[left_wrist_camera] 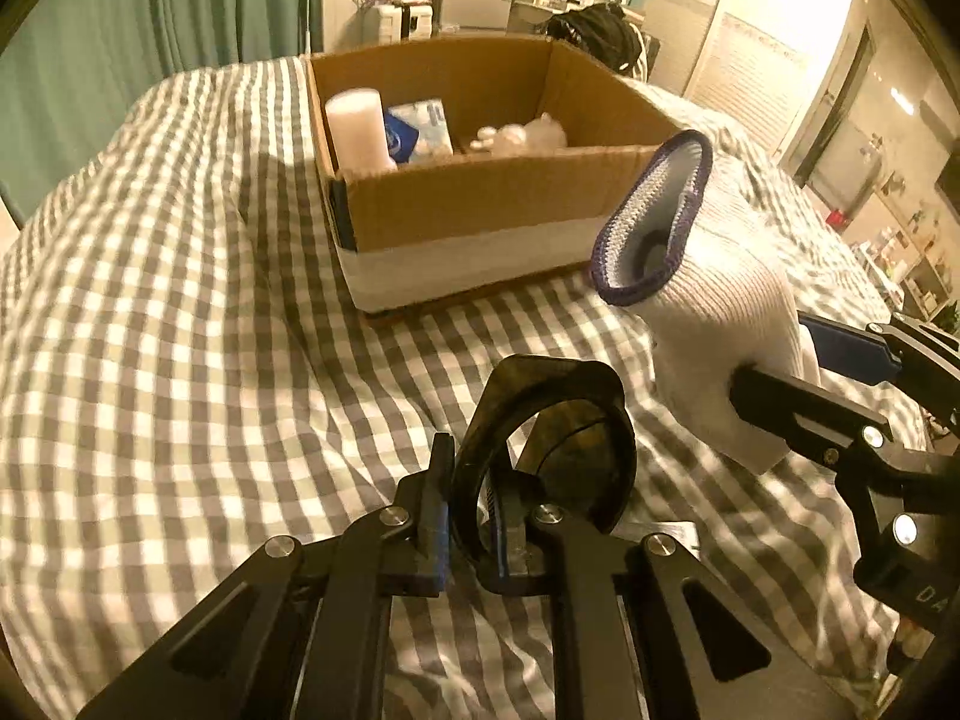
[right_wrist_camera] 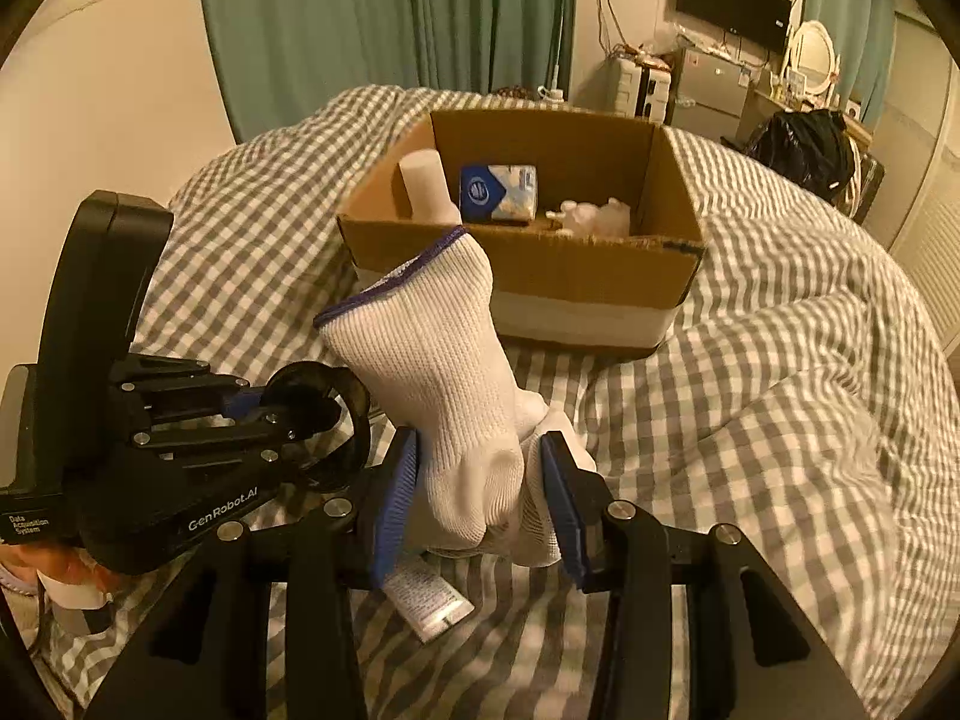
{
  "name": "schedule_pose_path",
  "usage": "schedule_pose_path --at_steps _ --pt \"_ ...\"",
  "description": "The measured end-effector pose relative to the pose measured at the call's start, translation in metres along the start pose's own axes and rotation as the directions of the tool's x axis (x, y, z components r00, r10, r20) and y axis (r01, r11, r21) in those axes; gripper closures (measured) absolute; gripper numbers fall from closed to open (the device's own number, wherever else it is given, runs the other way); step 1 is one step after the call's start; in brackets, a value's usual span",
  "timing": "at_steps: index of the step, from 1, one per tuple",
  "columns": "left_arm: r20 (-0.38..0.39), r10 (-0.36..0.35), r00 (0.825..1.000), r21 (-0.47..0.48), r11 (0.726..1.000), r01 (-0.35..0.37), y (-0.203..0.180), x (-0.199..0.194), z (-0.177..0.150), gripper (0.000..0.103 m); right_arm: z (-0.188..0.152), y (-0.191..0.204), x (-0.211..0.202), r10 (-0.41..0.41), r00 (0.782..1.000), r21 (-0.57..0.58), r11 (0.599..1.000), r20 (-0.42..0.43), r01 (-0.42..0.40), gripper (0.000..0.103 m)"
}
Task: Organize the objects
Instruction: 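Carry the sock and black pouch over the box and lower them in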
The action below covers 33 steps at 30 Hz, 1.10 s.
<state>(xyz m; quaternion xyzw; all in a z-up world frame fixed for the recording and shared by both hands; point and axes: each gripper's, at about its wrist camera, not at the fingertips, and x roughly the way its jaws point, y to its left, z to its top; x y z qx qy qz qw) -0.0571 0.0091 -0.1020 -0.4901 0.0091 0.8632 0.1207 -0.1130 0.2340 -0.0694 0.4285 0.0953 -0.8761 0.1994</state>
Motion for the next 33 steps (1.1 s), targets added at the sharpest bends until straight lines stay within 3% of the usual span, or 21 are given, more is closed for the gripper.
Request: schedule_pose_path --at_steps 18,27,33 --pt "0.172 0.038 0.984 0.041 0.998 -0.046 -0.009 -0.090 0.060 0.093 0.034 0.022 -0.081 -0.051 0.987 -0.073 0.995 0.152 0.063 0.062" --pt "0.247 0.038 0.968 0.063 0.996 -0.055 -0.007 -0.097 0.115 0.093 0.085 0.012 -0.101 -0.032 0.970 -0.082 0.995 0.240 0.053 0.063" --pt "0.262 0.056 0.963 0.048 0.996 -0.070 0.005 -0.073 0.158 0.093 0.128 -0.003 -0.085 -0.025 0.964 -0.064 0.997 0.266 0.044 0.063"
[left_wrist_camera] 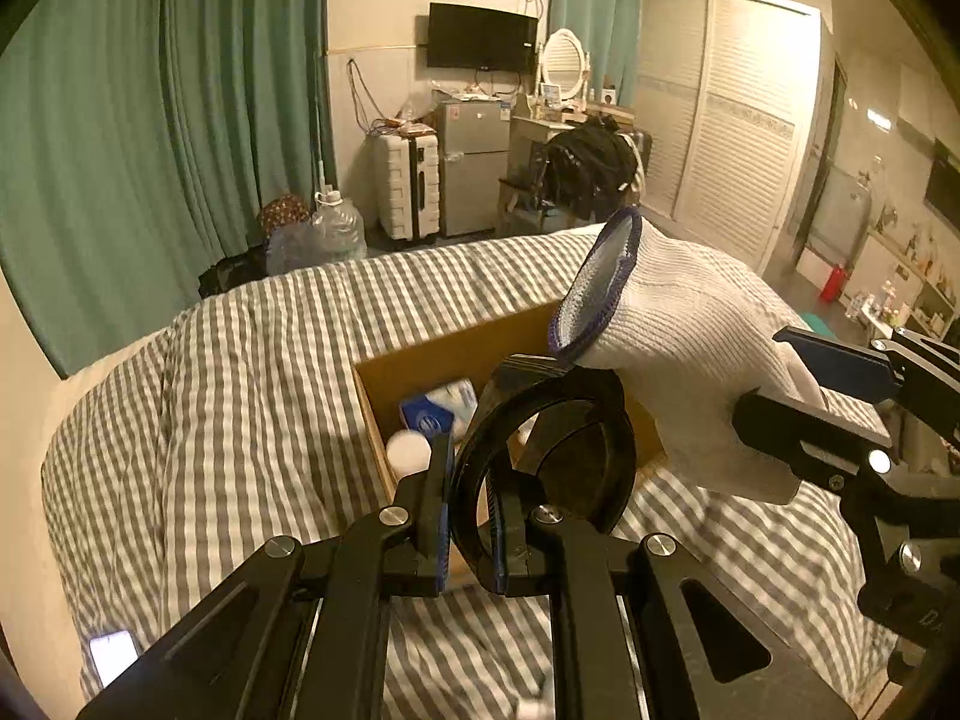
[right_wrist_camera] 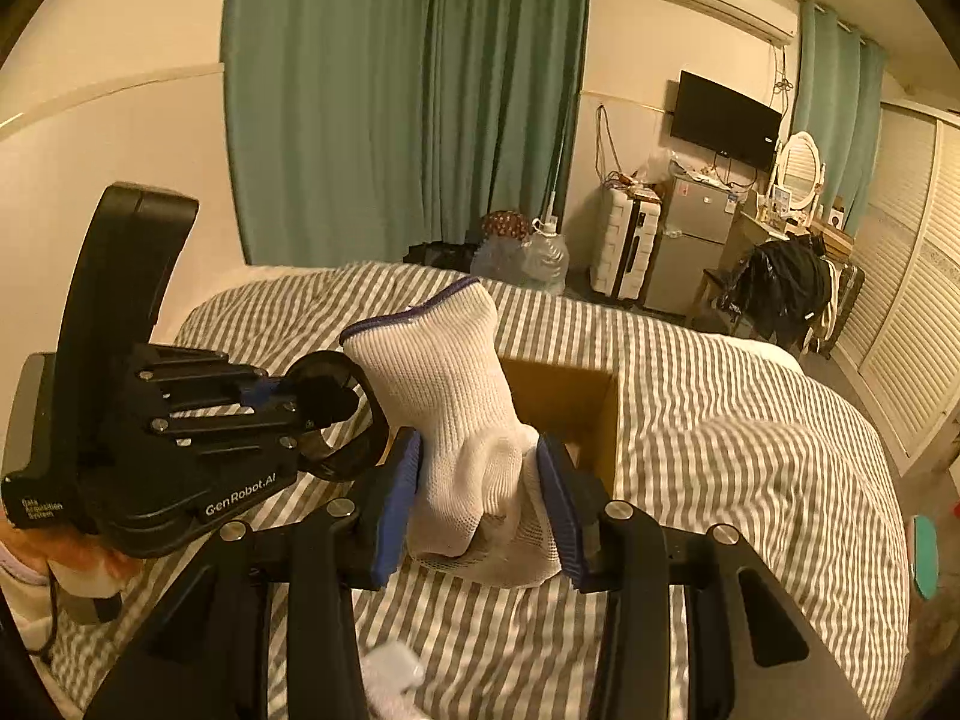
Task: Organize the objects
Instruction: 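Carry the sock and black pouch over the box and lower them in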
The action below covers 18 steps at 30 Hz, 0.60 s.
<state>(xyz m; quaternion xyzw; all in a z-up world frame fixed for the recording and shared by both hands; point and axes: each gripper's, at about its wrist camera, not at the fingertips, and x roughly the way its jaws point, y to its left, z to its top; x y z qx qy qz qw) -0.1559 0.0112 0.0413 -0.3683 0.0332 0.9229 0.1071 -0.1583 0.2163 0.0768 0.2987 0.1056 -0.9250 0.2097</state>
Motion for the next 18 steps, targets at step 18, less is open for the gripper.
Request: schedule_pose_path --at_steps 18 --pt "-0.211 0.018 0.977 0.060 0.998 -0.006 -0.003 0.163 -0.007 0.093 -0.002 -0.057 0.161 0.040 0.989 0.092 0.995 -0.139 -0.027 0.077"
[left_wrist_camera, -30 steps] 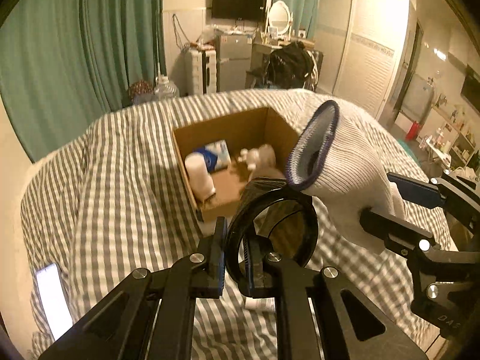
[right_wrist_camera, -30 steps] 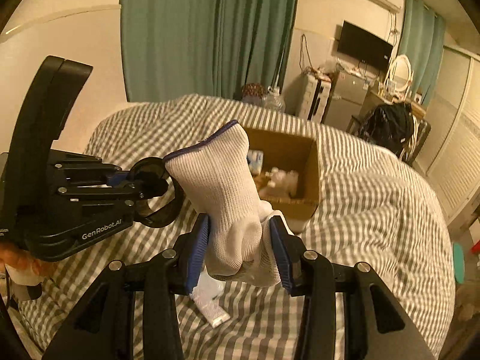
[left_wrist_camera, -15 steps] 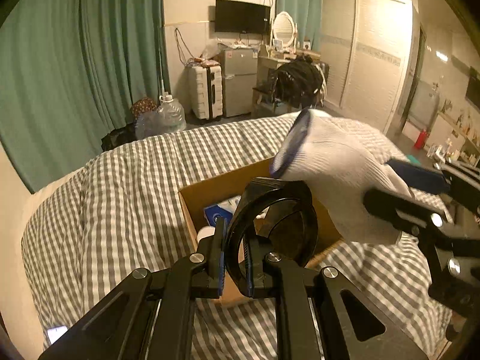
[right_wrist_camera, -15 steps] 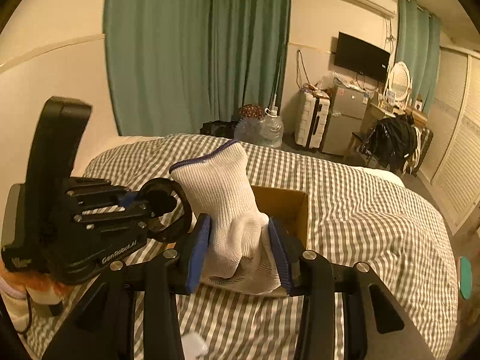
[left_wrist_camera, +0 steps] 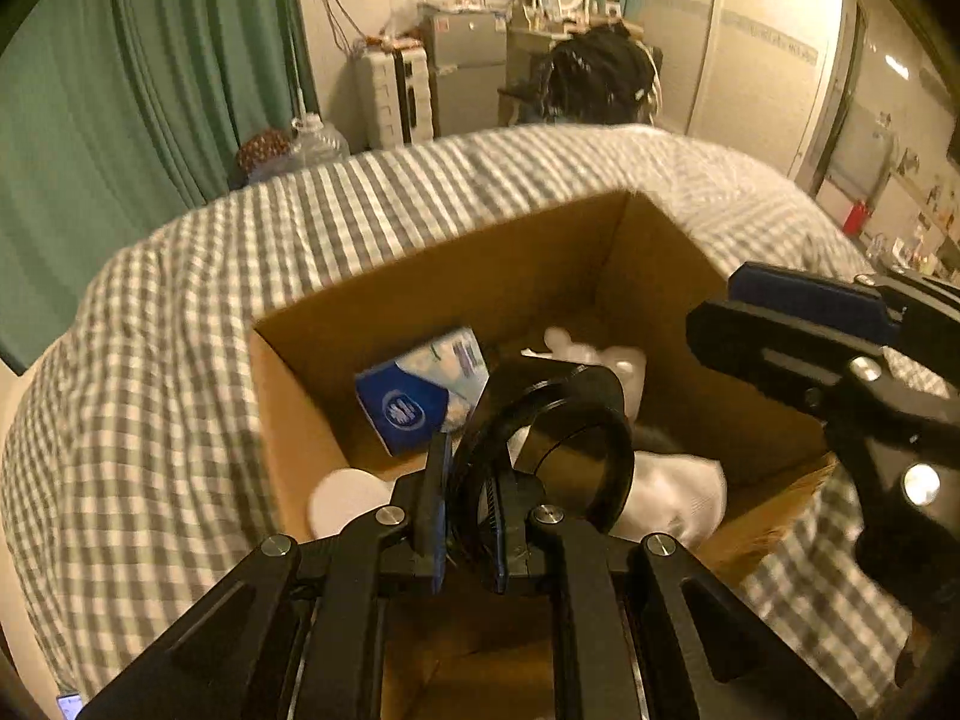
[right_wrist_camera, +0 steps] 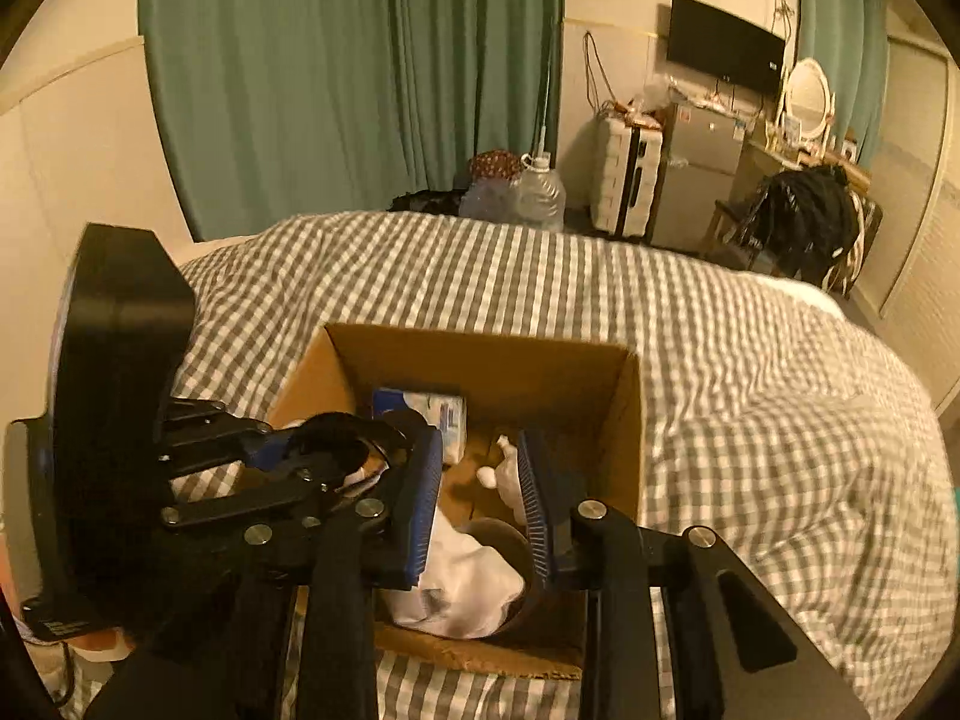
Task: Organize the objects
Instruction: 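Carry the sock and black pouch over the box and lower them in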
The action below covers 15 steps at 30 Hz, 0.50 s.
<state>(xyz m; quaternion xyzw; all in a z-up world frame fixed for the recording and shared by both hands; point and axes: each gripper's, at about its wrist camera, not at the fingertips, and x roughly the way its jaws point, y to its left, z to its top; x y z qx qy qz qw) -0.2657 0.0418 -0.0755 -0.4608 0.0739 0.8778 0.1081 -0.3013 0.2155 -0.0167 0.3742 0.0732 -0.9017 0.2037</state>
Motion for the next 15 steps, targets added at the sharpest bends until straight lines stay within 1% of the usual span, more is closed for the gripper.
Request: schedule_pose_path --at_steps 3,4,5,6,7,8,9,10,11,13,15 --pt "-0.017 0.001 1.000 0.015 1.000 -0.001 -0.004 0.007 -0.003 0.084 -0.012 -0.012 0.010 0.020 1.000 0.038 0.999 -0.018 -0.019 0.076" --pt "-0.023 -0.002 1.000 0.015 1.000 0.003 -0.004 0.008 -0.004 0.074 -0.015 -0.015 0.011 0.020 1.000 0.051 0.999 -0.022 -0.019 0.073" --pt "-0.030 -0.006 1.000 0.012 1.000 0.006 -0.004 0.007 -0.004 0.062 -0.017 -0.018 0.009 0.018 1.000 0.060 0.998 -0.023 -0.017 0.063" --pt "-0.036 -0.022 0.999 0.004 1.000 0.022 -0.004 0.004 -0.004 0.055 -0.020 -0.021 0.007 0.015 1.000 0.070 0.997 -0.021 -0.013 0.051" --pt "-0.040 -0.022 0.999 -0.001 1.000 0.022 -0.005 0.000 -0.005 0.040 -0.021 -0.025 0.002 0.010 1.000 0.084 0.996 -0.012 -0.009 0.047" --pt "-0.041 -0.032 0.999 -0.003 1.000 0.031 -0.007 -0.005 -0.006 0.030 -0.023 -0.027 -0.003 0.008 1.000 0.092 0.996 -0.005 -0.008 0.045" --pt "-0.049 -0.050 0.998 0.001 0.999 0.050 -0.010 -0.011 -0.008 0.025 -0.024 -0.027 -0.010 0.007 1.000 0.097 0.995 0.000 -0.007 0.044" --pt "-0.051 -0.053 0.997 0.006 0.999 0.054 -0.012 -0.017 -0.011 0.016 -0.025 -0.027 -0.019 0.005 1.000 0.099 0.995 0.003 -0.005 0.043" --pt "-0.040 -0.031 0.999 0.015 0.999 0.032 -0.015 -0.026 -0.013 0.011 -0.026 -0.026 -0.026 0.000 1.000 0.097 0.995 0.005 -0.001 0.039" --pt "-0.020 0.001 1.000 0.044 0.999 0.000 -0.019 -0.043 -0.016 0.010 -0.028 -0.023 -0.044 -0.020 1.000 0.084 0.996 0.017 0.018 0.038" --pt "-0.010 0.018 1.000 0.060 0.998 -0.017 -0.022 -0.060 -0.017 0.009 -0.031 -0.017 -0.065 -0.032 0.999 0.068 0.997 0.030 0.030 0.038"
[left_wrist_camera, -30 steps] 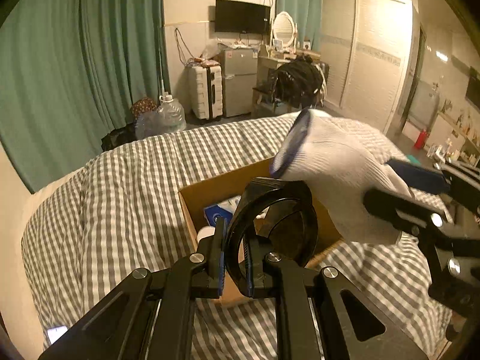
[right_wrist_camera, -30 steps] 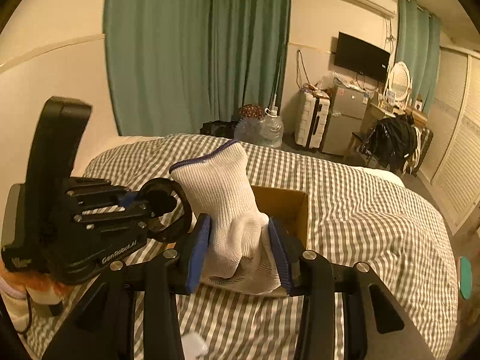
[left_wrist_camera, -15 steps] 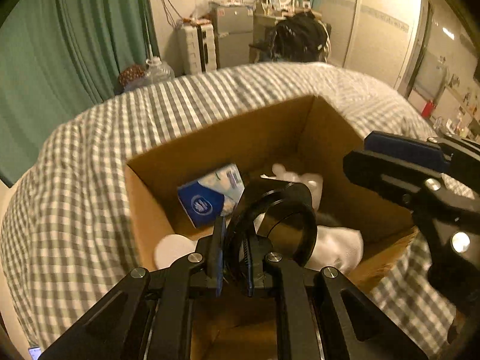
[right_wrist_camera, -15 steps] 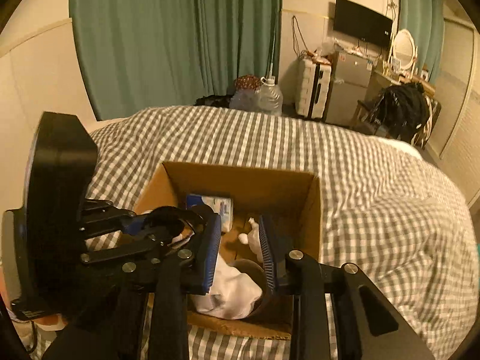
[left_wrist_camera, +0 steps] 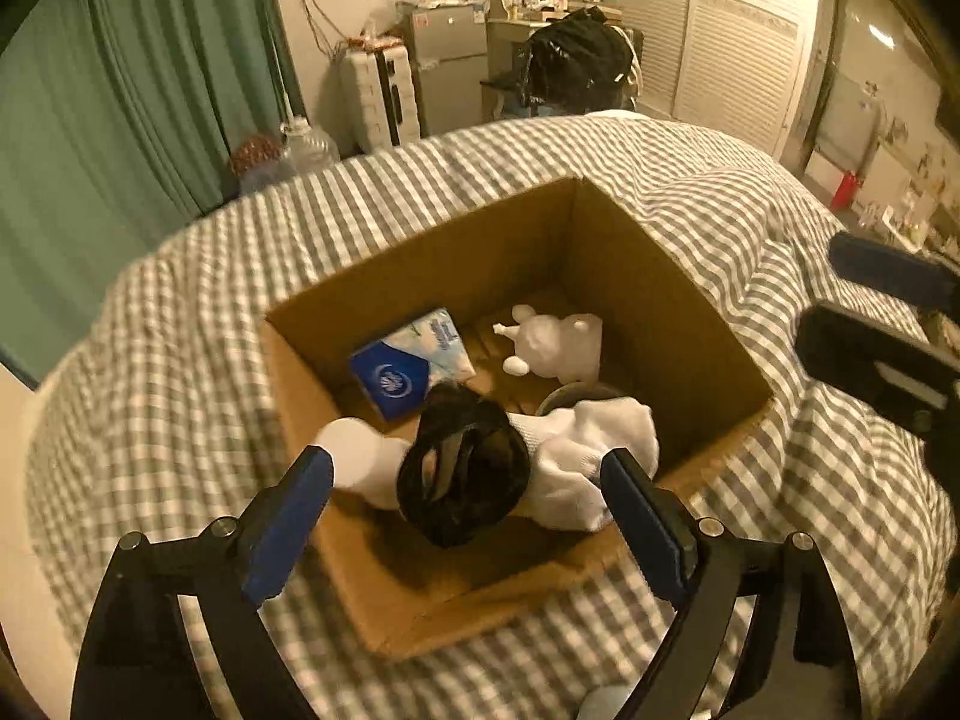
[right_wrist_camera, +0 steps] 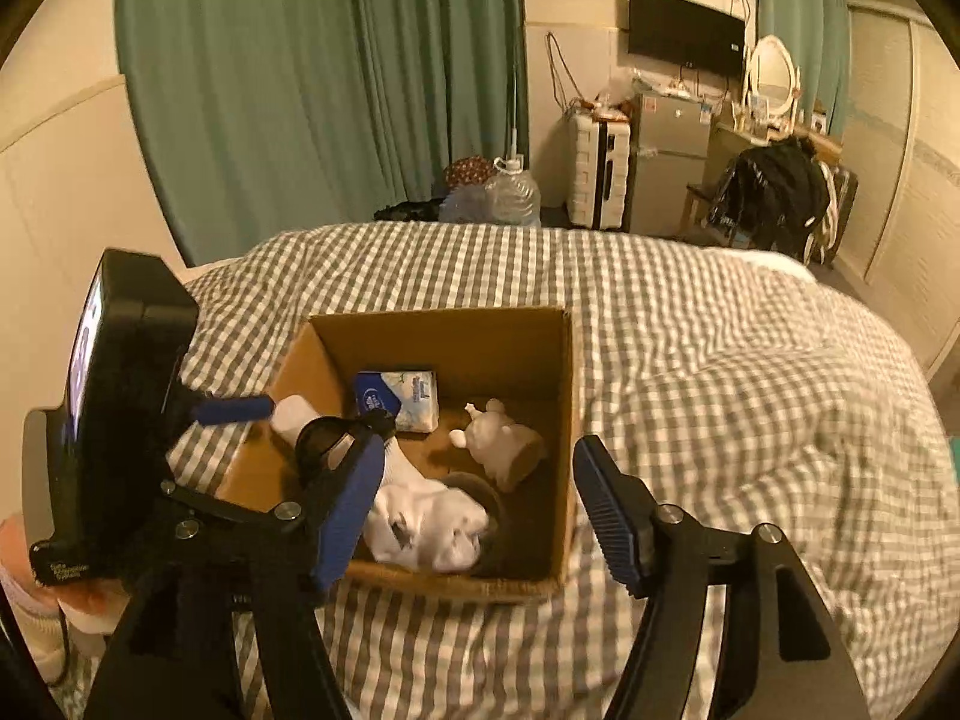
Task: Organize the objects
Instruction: 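Carry the sock and black pouch over the box and lower them in, then open both grippers and withdraw them from the box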
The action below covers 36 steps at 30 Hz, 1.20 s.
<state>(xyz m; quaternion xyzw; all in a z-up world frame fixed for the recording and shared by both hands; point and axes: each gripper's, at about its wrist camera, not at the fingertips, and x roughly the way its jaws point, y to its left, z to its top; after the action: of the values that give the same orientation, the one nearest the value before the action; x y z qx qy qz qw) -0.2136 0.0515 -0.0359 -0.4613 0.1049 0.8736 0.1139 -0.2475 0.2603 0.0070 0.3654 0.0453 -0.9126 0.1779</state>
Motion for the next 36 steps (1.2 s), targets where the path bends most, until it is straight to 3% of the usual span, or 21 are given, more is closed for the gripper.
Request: schedule_pose_path --at_steps 8,15,20,24,28,35,36 --pt "0.039 0.028 0.999 -0.035 0.999 -0.026 0.026 -0.063 -0.022 0.008 -0.004 0.028 -0.074 -0.002 0.998 -0.062 0.998 0.066 0.006 0.037" --pt "0.148 0.066 0.987 -0.101 0.994 -0.051 0.047 -0.106 -0.085 0.006 -0.041 0.065 -0.112 0.030 0.998 -0.164 0.986 0.063 -0.019 0.037" --pt "0.161 0.064 0.985 -0.222 0.975 -0.027 0.052 -0.097 -0.141 0.006 -0.094 0.087 -0.086 0.053 0.998 -0.200 0.978 -0.020 -0.056 0.037" --pt "0.078 0.001 0.997 -0.262 0.965 0.019 0.048 -0.063 -0.171 0.006 -0.138 0.093 -0.048 0.065 0.988 -0.183 0.979 -0.139 -0.090 0.037" --pt "0.035 0.018 0.999 -0.245 0.970 -0.009 0.043 -0.042 -0.187 0.006 -0.167 0.103 -0.022 0.115 0.970 -0.157 0.976 -0.216 -0.151 0.037" --pt "0.039 0.045 0.998 -0.223 0.974 -0.035 0.040 -0.035 -0.193 0.006 -0.189 0.119 0.019 0.085 0.942 -0.188 0.970 -0.326 -0.153 0.037" --pt "0.039 0.045 0.998 -0.223 0.974 -0.035 0.041 -0.034 -0.193 0.006 -0.192 0.120 0.025 0.076 0.936 -0.187 0.971 -0.345 -0.148 0.042"
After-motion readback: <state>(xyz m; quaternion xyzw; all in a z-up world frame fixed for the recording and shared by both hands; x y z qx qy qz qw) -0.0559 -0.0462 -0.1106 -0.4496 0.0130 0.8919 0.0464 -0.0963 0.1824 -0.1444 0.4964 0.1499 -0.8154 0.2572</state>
